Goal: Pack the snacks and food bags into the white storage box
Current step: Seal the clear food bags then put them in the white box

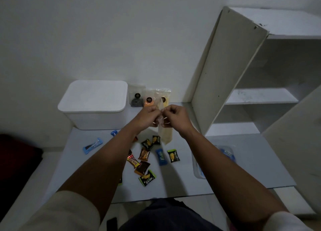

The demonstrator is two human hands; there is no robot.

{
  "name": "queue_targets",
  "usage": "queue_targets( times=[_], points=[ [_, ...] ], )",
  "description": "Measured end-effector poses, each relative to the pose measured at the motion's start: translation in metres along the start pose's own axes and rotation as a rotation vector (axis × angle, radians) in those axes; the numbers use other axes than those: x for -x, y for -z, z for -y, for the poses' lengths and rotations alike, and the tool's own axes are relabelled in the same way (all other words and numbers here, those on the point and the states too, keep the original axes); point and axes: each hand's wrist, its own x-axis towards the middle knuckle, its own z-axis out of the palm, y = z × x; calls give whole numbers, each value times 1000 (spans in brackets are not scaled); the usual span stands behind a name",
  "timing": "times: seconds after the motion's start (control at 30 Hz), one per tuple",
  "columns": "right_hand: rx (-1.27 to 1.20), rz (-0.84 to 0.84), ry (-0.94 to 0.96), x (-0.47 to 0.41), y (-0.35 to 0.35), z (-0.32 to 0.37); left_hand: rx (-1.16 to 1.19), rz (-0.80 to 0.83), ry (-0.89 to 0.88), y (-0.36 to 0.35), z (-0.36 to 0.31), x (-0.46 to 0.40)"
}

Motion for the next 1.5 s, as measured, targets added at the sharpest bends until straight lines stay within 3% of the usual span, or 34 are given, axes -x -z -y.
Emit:
queue_targets(
  times=[0.2, 0.37, 0.57, 0.77, 0.93, 1.03, 1.13, 1.27, 1.33, 1.5],
  points=[
    [-56, 31, -63, -21, 5, -5, -93, -25, -13, 4, 5, -28],
    [67, 118, -160, -33, 17, -2, -77, -62, -7, 3, 13, -47],
    [21, 27, -106, -44, 22, -7, -117, -49, -42, -8, 13, -56],
    [30, -29, -118, -53, 29, -11, -139, 81, -90, -16, 13, -64],
    [144, 59, -74, -56, 34, -18, -103, -76, -15, -15, 17, -82],
    [162, 73, -94, -61, 41, -28, -105, -67, -2, -16, 18, -93],
    [214, 24, -54, -66, 47, -36, -71, -67, 33, -22, 17, -107],
    [319, 9, 15, -74, 54, -58, 233, -95, 184, -32, 12, -133],
    [339, -77, 45, -85, 62, -70, 327, -78, 218, -37, 13, -150],
    [193, -294, -53, -134, 90, -78, 22, -331, 79, -49, 30, -188]
  ],
)
